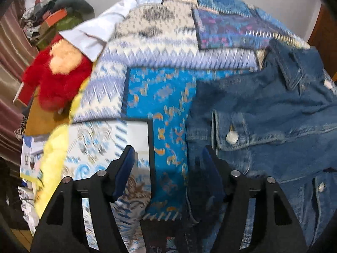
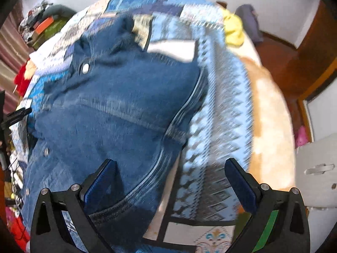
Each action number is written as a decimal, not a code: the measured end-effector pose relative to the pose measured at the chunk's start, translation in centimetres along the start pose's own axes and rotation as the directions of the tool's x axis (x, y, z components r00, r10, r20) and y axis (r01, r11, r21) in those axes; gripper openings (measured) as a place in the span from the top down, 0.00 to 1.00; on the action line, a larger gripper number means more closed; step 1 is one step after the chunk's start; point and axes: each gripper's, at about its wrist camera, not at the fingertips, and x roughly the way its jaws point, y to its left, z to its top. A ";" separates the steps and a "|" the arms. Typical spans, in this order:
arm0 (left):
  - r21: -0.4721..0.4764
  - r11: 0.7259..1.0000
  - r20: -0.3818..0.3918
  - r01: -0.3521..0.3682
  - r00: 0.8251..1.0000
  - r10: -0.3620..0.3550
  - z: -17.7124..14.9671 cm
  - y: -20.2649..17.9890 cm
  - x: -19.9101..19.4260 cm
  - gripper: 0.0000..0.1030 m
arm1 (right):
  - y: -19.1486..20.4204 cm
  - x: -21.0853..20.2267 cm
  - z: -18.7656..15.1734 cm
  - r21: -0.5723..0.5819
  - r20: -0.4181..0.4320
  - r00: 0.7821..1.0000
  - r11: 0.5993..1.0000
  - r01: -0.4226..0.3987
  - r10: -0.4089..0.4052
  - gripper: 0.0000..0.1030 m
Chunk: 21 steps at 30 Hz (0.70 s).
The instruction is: Fold large clothes
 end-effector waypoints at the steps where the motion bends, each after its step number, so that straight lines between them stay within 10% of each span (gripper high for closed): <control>1: -0.006 1.000 0.009 0.011 1.000 -0.011 0.5 0.1 -0.2 0.33 | -0.2 -0.3 0.6 0.010 0.018 1.000 1.000 -0.005 0.004 0.00; 12: -0.040 0.985 -0.083 0.167 0.982 -0.170 4.7 -2.6 7.5 0.35 | -2.6 5.0 6.3 0.232 0.030 0.988 0.961 -0.154 0.151 0.08; 18: -0.127 0.979 -0.074 0.156 0.983 -0.166 5.7 -3.4 10.1 0.71 | -2.1 6.6 6.9 0.294 0.070 0.972 0.926 -0.235 0.224 0.41; 21: -0.092 0.988 -0.044 0.121 0.991 -0.125 5.7 -4.2 9.2 0.83 | -1.0 6.4 8.1 0.265 0.075 0.976 0.939 -0.217 0.204 0.79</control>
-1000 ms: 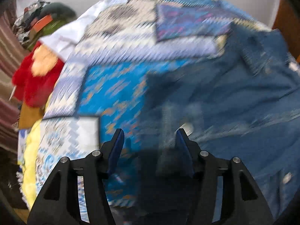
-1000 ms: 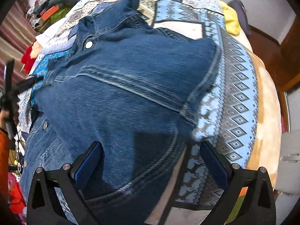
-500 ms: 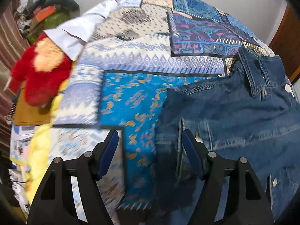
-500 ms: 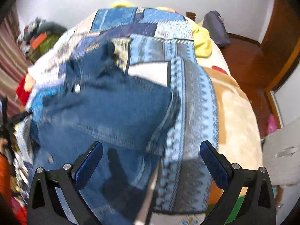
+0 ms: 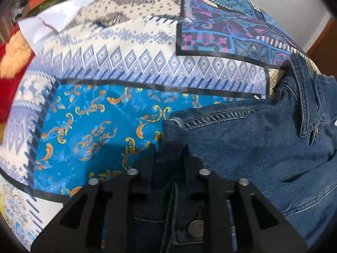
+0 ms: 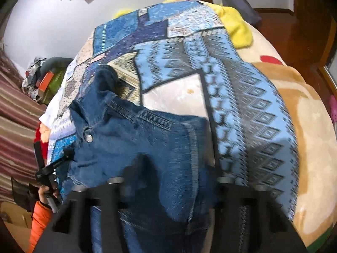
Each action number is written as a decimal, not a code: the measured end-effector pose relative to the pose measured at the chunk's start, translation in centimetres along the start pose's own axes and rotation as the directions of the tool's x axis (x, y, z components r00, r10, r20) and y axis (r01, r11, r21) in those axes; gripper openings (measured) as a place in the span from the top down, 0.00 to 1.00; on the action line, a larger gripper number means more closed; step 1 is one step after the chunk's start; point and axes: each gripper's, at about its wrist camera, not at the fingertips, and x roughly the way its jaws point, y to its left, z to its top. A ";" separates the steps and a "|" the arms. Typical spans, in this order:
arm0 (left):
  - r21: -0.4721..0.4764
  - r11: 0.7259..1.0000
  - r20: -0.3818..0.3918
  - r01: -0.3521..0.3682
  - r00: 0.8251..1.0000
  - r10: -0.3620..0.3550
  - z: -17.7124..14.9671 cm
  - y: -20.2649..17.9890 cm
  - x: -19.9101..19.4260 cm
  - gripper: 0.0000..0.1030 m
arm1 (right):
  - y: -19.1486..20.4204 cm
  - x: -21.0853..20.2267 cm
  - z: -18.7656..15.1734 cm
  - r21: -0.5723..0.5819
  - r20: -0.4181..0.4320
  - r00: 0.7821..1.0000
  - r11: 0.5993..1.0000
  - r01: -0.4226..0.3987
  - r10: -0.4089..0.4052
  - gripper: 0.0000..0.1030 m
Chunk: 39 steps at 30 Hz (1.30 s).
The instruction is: Fold large clothes
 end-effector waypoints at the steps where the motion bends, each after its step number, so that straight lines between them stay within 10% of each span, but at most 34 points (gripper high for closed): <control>1: 0.002 1.000 0.017 -0.005 1.000 0.005 0.1 -0.1 -0.6 0.89 | 0.6 0.0 0.4 -0.023 0.005 1.000 1.000 0.006 -0.006 0.85; 12: -0.053 0.992 0.254 -0.114 0.959 0.123 1.4 5.1 -12.6 0.92 | 12.0 0.7 5.6 -0.364 0.101 0.995 0.931 0.029 0.009 0.88; 23: -0.117 0.954 0.089 -0.275 0.954 0.286 1.1 11.5 -4.6 0.84 | 12.9 9.8 6.4 -0.498 0.099 0.957 0.819 0.285 -0.273 0.85; 25: -0.113 0.953 0.084 -0.282 0.953 0.292 1.1 11.5 -4.0 0.81 | 12.2 9.3 6.2 -0.483 0.129 0.956 0.825 0.293 -0.264 0.71; 28: -0.096 0.952 0.071 -0.290 0.952 0.297 1.3 11.6 -3.6 0.80 | 11.1 8.7 6.3 -0.450 0.234 0.890 0.768 0.456 -0.391 0.06; 34: -0.052 0.959 0.081 -0.279 0.956 0.282 1.3 10.6 -6.1 0.71 | 9.8 4.4 6.2 -0.364 0.161 0.952 0.881 0.301 -0.259 0.06; 39: -0.040 0.969 0.159 -0.245 0.956 0.248 -0.1 8.9 -10.2 0.23 | 13.2 0.8 2.8 -0.462 0.129 0.983 0.869 0.176 -0.131 0.06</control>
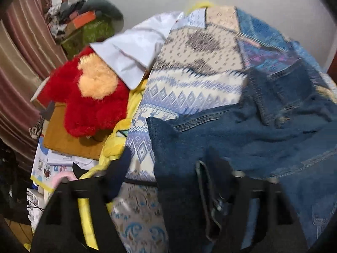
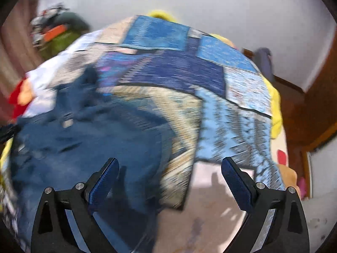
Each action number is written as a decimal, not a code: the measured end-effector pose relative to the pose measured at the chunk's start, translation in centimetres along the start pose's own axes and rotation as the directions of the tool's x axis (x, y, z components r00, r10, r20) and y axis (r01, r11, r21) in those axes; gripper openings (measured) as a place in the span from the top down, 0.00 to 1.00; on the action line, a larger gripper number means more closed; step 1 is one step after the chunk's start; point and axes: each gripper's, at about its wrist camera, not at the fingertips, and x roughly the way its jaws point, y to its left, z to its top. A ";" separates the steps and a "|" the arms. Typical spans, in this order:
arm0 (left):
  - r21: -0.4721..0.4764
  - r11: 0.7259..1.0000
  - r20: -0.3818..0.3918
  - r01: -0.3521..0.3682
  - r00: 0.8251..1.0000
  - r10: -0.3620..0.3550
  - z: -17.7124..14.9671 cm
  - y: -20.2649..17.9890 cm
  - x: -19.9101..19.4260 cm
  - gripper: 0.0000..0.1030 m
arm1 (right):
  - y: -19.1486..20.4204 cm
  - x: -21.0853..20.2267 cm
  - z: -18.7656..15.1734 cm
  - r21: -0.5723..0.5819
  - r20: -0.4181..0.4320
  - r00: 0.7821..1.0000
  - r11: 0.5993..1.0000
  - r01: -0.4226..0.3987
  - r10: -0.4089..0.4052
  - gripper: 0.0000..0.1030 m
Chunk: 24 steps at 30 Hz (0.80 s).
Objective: Fold large clothes
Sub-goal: 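Release the jacket and lift both grippers away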
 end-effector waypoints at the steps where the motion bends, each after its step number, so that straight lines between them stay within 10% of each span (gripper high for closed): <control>1: 0.011 1.000 0.011 0.004 1.000 -0.004 -0.3 -0.3 -0.6 0.15 | 1.2 -0.2 -0.3 -0.023 -0.003 1.000 1.000 -0.013 0.013 0.05; 9: 0.104 0.993 -0.096 -0.051 0.994 0.061 -5.8 -2.6 1.4 0.02 | 5.0 4.1 -5.1 -0.127 -0.209 0.978 0.992 -0.010 -0.017 0.04; 12: 0.018 1.000 -0.097 0.025 0.995 -0.023 -7.0 -0.6 1.4 0.02 | 2.7 4.8 -6.7 -0.034 -0.269 0.962 0.998 -0.060 0.049 0.04; 16: -0.089 0.992 -0.124 0.090 0.987 -0.101 -7.4 2.1 1.2 0.01 | -0.6 3.6 -8.4 0.064 -0.281 0.957 0.996 -0.058 0.074 0.04; 24: -0.053 0.999 -0.052 -0.002 0.999 -0.001 -8.1 3.0 -4.2 0.01 | -2.9 -3.6 -10.3 0.116 -0.199 0.980 0.993 -0.010 0.033 0.04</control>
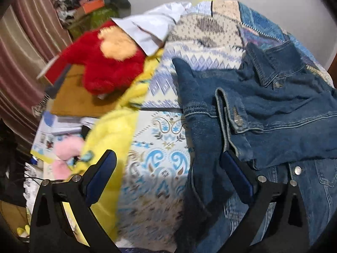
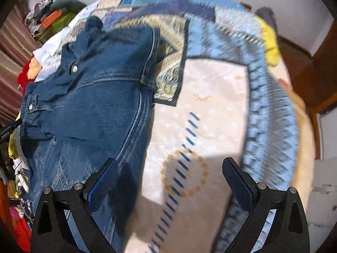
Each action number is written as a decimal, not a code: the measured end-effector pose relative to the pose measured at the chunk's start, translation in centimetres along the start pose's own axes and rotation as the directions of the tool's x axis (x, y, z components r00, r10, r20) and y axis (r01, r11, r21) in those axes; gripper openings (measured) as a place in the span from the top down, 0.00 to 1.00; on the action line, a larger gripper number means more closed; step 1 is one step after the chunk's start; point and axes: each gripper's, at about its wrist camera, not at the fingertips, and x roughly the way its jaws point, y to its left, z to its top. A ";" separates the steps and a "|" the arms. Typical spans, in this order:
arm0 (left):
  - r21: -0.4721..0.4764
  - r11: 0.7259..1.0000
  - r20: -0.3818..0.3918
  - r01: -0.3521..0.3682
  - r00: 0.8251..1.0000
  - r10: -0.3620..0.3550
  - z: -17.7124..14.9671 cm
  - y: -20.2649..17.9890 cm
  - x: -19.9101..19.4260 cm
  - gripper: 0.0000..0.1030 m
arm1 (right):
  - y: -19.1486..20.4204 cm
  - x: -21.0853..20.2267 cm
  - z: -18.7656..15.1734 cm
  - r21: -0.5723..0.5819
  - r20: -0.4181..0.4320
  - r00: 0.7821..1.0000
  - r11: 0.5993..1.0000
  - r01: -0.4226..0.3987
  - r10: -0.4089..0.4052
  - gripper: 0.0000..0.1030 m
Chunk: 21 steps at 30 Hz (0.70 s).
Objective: Fold large clothes
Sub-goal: 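Release the jacket and lift both grippers away, then lower both grippers to the jacket hem and close on it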
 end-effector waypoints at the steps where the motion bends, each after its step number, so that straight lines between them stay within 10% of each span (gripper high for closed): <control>1: 0.006 1.000 0.016 -0.002 1.000 0.002 0.0 0.1 -1.0 0.01 | 0.1 -1.0 0.0 -0.013 0.023 1.000 1.000 0.009 -0.009 0.04; 11: -0.001 0.998 0.102 0.066 0.993 -0.065 -2.0 0.7 -8.6 0.01 | 4.9 -11.4 -2.6 -0.075 0.217 0.975 0.997 -0.036 0.051 0.04; 21: -0.086 0.980 -0.076 0.179 0.980 -0.186 -10.3 1.9 -5.2 0.01 | 8.5 -9.3 -8.7 -0.104 0.085 0.993 0.992 -0.078 0.087 0.04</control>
